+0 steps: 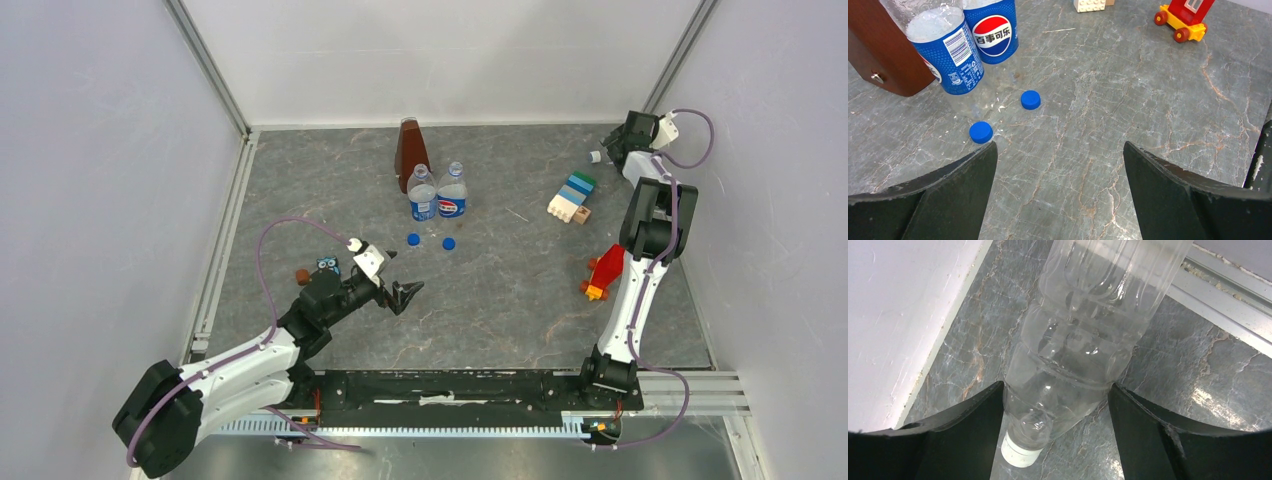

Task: Unscrew the bottle caps
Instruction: Pick up the plastic bottle from the corner of the board.

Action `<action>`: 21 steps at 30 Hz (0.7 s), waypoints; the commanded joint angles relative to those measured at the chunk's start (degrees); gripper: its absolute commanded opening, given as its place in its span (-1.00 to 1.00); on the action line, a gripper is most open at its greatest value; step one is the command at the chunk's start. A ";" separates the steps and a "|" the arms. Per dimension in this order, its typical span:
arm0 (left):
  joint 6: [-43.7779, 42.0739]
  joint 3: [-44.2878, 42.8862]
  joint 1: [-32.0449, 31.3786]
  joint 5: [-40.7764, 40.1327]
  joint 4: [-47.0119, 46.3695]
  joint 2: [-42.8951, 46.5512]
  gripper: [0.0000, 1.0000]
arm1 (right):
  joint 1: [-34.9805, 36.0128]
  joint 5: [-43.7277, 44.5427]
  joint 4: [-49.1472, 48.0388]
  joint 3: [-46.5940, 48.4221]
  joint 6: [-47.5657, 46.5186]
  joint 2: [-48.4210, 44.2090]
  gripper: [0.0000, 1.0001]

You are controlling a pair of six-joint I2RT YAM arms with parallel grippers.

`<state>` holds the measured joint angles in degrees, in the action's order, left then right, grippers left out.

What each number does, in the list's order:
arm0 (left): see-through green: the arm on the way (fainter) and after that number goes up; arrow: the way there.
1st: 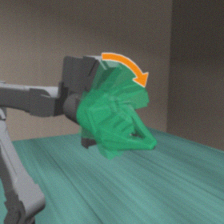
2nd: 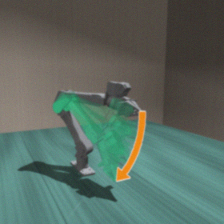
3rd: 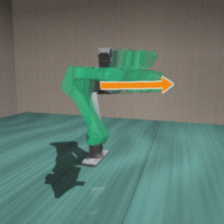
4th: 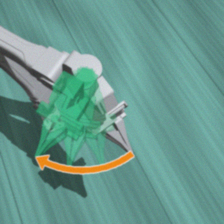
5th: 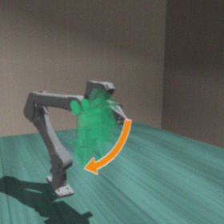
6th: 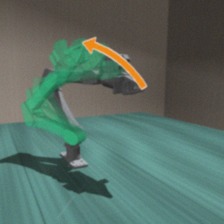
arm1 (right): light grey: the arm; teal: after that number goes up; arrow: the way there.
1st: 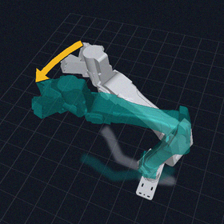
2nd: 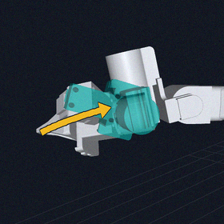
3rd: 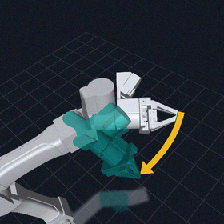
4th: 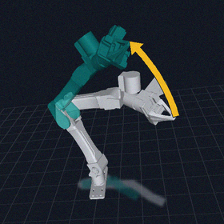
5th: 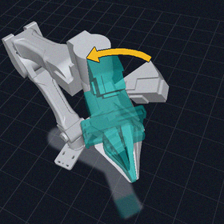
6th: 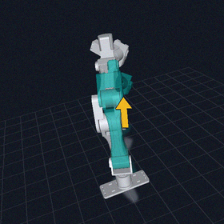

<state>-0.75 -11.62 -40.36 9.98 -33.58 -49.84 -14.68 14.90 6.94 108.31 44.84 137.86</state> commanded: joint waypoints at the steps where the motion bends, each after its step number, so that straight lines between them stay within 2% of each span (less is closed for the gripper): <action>1: -0.83 -1.85 0.10 -0.56 -2.50 -0.08 1.00 | -0.49 1.25 -3.06 -0.64 -1.00 -0.73 0.60; 14: -1.13 -1.39 0.06 -0.90 -1.92 0.22 1.00 | -1.02 2.10 -4.69 -0.16 -0.41 0.30 0.60; 17: -1.17 -1.48 0.10 -0.93 -1.82 0.03 1.00 | -1.06 1.94 -4.74 -0.28 -1.28 0.90 0.35; 21: -1.18 -1.30 0.10 -1.01 -1.79 0.20 1.00 | -1.00 1.79 -5.74 -2.38 -2.49 0.07 0.33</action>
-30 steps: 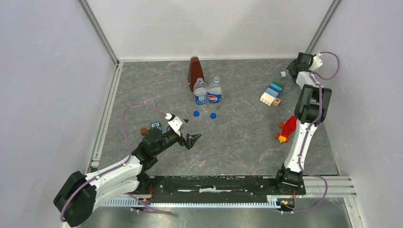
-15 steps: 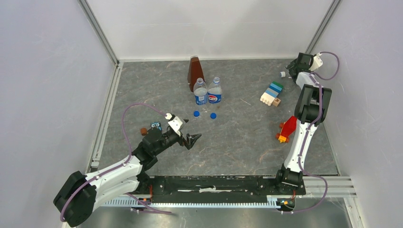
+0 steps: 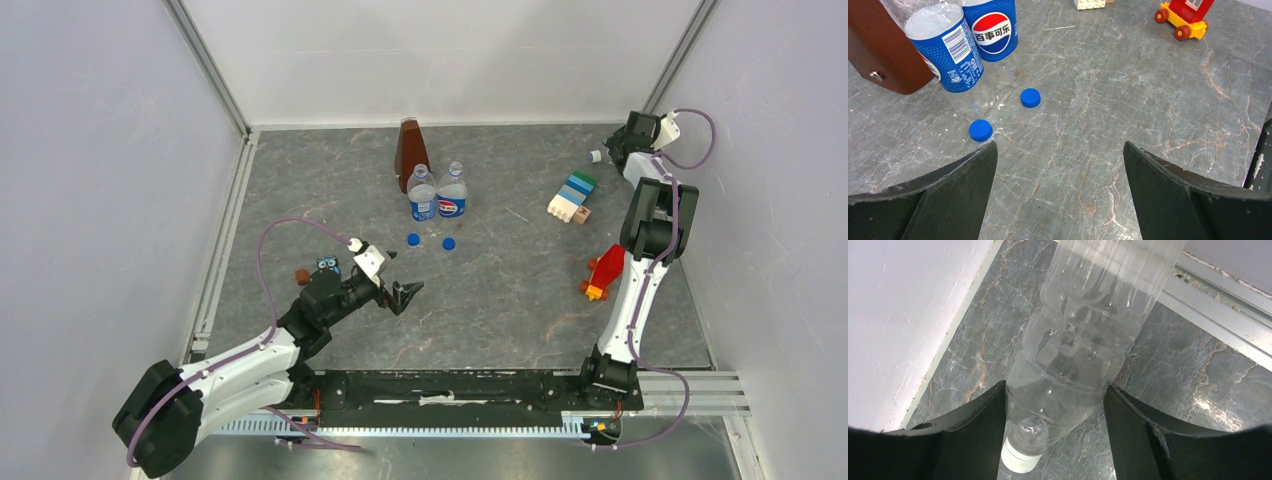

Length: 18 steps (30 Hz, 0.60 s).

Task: Unscrew the bottle caps
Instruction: Pick up the plastic bottle from the corner of the board.

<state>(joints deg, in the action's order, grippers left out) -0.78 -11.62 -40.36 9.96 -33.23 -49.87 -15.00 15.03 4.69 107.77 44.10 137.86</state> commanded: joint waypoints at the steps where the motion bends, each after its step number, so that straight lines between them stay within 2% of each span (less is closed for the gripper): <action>1: -1.21 -1.30 0.10 -0.93 -2.13 0.12 1.00 | -0.71 1.48 -4.17 -3.13 -2.12 -0.71 0.31; 6: -0.85 -1.39 0.10 -0.78 -3.01 -0.60 1.00 | -0.18 1.30 -9.13 -9.17 -5.69 -5.91 0.01; 12: -0.07 -1.74 0.10 -0.05 -3.77 -2.02 1.00 | 1.49 1.21 -14.85 -18.36 -10.37 -14.69 -0.09; 18: 0.11 -1.35 0.15 0.23 -3.51 -0.70 1.00 | 2.76 -1.11 -15.60 -21.04 -15.65 -20.41 -0.13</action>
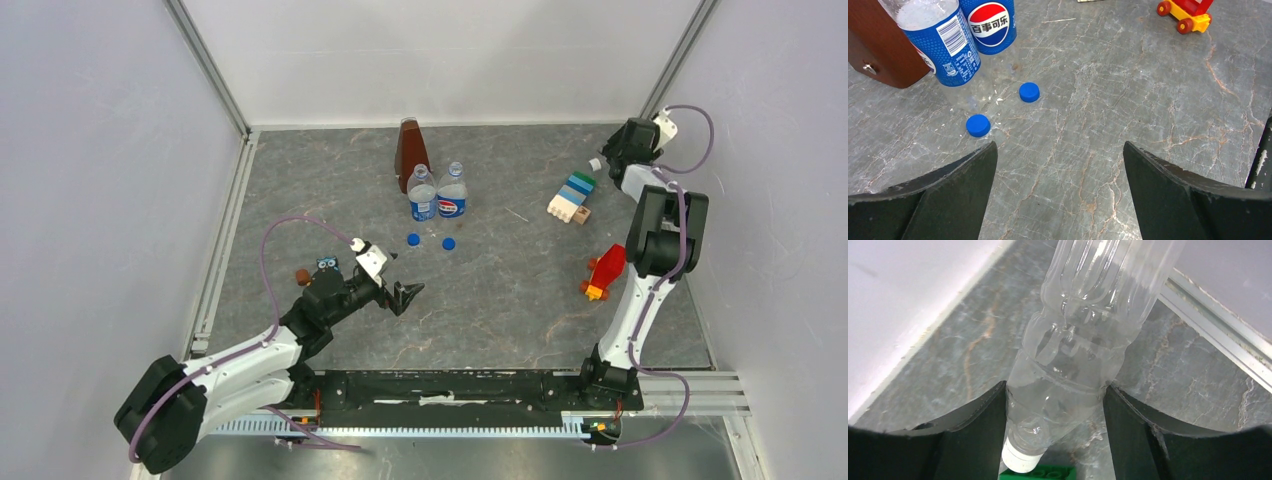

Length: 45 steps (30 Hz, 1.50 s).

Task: Unscrew the bottle caps
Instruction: Pick up the plastic bottle from the corner of the board, then unscrew the bottle cap from the plastic bottle.

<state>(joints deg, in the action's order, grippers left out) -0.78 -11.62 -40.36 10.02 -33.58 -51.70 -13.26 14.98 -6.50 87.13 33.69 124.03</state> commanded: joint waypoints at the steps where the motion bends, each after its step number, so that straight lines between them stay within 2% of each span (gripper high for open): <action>1: -0.01 -1.18 0.11 0.04 -3.16 1.60 1.00 | 1.10 -1.29 -4.35 -0.76 -5.75 -7.37 -0.13; 9: -0.42 -0.87 0.10 -0.68 -1.51 5.29 1.00 | 1.65 -14.71 -4.41 -3.11 -8.57 -15.60 -0.14; 22: -0.07 -0.33 0.10 -0.82 0.20 11.63 1.00 | 1.87 -41.60 -27.59 -40.23 -9.68 -50.73 -0.15; 29: 1.82 0.62 0.12 -0.22 -1.37 13.48 1.00 | 2.23 -56.79 -27.83 -48.32 -15.45 -65.95 -0.15; 35: 4.39 -0.05 0.15 0.62 -1.80 12.99 1.00 | 4.32 -71.24 -25.58 -51.73 -18.30 -72.92 -0.16; 39: 5.56 -1.27 0.15 2.24 -0.40 13.18 1.00 | 8.83 -76.23 -25.54 -54.75 -19.65 -76.09 -0.21; 45: 5.99 -1.65 0.12 6.85 -0.54 14.24 1.00 | 17.33 -77.99 -22.04 -59.46 -25.24 -82.57 -0.20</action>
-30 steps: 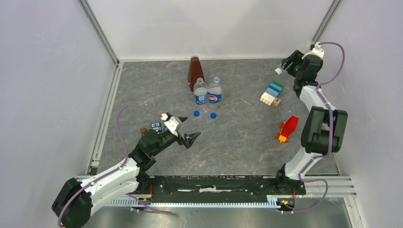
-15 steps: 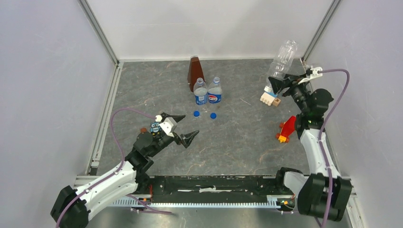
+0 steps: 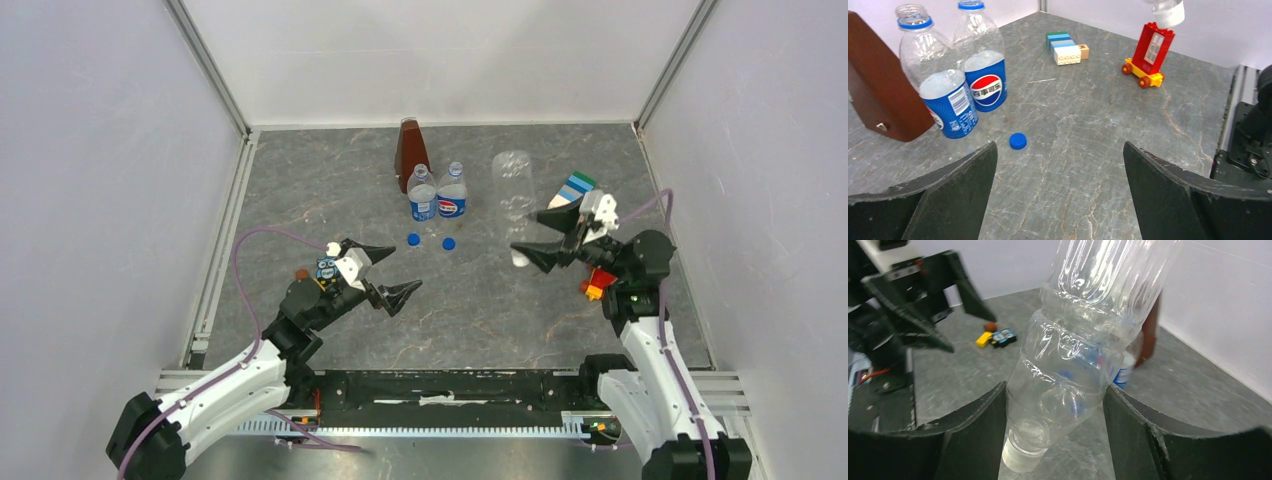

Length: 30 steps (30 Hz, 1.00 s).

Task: Unscrew the bottle caps
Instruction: Unscrew the bottle cap from the plastic bottle.

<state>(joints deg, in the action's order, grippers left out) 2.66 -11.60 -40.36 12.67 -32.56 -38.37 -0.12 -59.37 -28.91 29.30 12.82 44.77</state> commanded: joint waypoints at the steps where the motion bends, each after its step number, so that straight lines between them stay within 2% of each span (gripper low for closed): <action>1: 2.89 -1.68 0.12 4.76 -2.31 0.71 1.00 | 5.39 -3.62 0.34 -2.43 -4.68 -3.84 -0.21; 8: 6.05 -2.89 0.10 7.89 -6.19 -3.05 1.00 | 15.85 -2.17 -0.75 -6.49 -5.99 -2.22 -0.26; 14: 10.06 -2.38 0.08 8.40 -14.07 -6.20 1.00 | 27.13 5.30 12.94 -1.40 -18.32 4.53 -0.28; 19: 11.06 -3.07 0.09 8.52 -13.24 -6.08 1.00 | 35.65 8.31 18.24 1.59 -25.34 9.34 -0.28; 26: 10.34 -3.52 0.10 8.52 -10.07 -4.29 1.00 | 39.78 11.69 20.70 3.14 -29.04 12.15 -0.29; 30: 10.01 -3.74 0.10 11.11 -10.37 -4.33 1.00 | 40.11 16.46 16.76 3.22 -25.75 12.67 -0.32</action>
<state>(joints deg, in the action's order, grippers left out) 11.31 -12.49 -40.27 21.02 -40.80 -43.18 39.00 -47.18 -8.99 30.15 -13.56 56.99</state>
